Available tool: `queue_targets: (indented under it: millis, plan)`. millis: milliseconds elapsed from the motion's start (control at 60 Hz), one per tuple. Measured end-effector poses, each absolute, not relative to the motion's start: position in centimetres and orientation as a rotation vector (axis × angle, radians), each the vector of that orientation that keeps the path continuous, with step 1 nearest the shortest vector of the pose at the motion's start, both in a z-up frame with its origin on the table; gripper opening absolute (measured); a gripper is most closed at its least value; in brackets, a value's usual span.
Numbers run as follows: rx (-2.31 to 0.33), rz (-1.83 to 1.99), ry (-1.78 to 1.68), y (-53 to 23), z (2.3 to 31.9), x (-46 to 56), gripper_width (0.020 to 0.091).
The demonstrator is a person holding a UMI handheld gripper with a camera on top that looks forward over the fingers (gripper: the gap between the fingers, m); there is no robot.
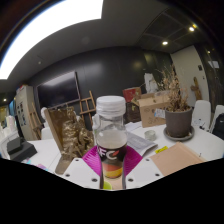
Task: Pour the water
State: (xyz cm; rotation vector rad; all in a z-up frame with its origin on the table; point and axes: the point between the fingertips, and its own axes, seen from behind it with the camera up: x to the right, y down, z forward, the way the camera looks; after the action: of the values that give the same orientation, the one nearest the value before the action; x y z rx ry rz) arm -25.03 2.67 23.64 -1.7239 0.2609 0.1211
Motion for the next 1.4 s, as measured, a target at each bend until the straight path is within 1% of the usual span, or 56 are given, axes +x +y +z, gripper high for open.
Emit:
queue_targets:
  millis: [67, 83, 250, 367, 550, 600, 717, 750, 767, 783, 817, 833, 850, 883, 900, 950, 1033, 1117, 1283, 1400]
  plan:
    - [-1.775, 0.03, 0.228, 2.9, 20.6, -23.1, 0.0241]
    - [-1.781, 0.009, 0.217, 2.6, 19.3, -22.6, 0.0242]
    - [-1.898, -0.09, 0.179, 2.5, 11.9, -20.4, 0.0241]
    - [-1.94, -0.1, 0.187, 2.6, 8.7, -19.8, 0.0242]
    - [-1.993, -0.1, 0.219, 1.9, 5.4, -19.4, 0.0255]
    - [-1.971, -0.101, 0.213, 1.9, 5.5, -19.4, 0.0287]
    - [-1.962, -0.12, 0.175, 1.7, 5.5, -19.7, 0.041]
    - [-1.982, -0.125, 0.174, 1.4, 5.1, -19.7, 0.0462]
    - [-1.993, -0.126, 0.176, 1.2, 4.9, -19.8, 0.0506]
    - [-2.005, -0.124, 0.174, 1.1, 4.8, -19.9, 0.0568]
    - [-2.021, -0.117, 0.172, 0.7, 4.8, -20.1, 0.0746]
    - [-2.024, -0.112, 0.173, 0.6, 4.9, -20.2, 0.0823]
    - [-2.025, -0.108, 0.173, 0.4, 5.2, -20.4, 0.0875]
    - [-2.029, -0.11, 0.181, -0.1, 5.4, -20.4, 0.084]
    - [-2.033, -0.113, 0.186, -0.5, 5.8, -20.4, 0.0839]
    - [-2.037, -0.122, 0.197, -1.7, 7.0, -20.5, 0.0867]
    - [-2.062, -0.138, 0.205, -4.1, 8.7, -21.4, 0.0857]
    - [-2.076, -0.153, 0.205, -7.2, 11.2, -22.6, 0.0858]
    - [-2.111, -0.19, 0.185, -14.8, 15.5, -26.1, 0.0861]
    - [-2.129, -0.179, 0.162, -19.7, 17.3, -29.1, 0.0861]
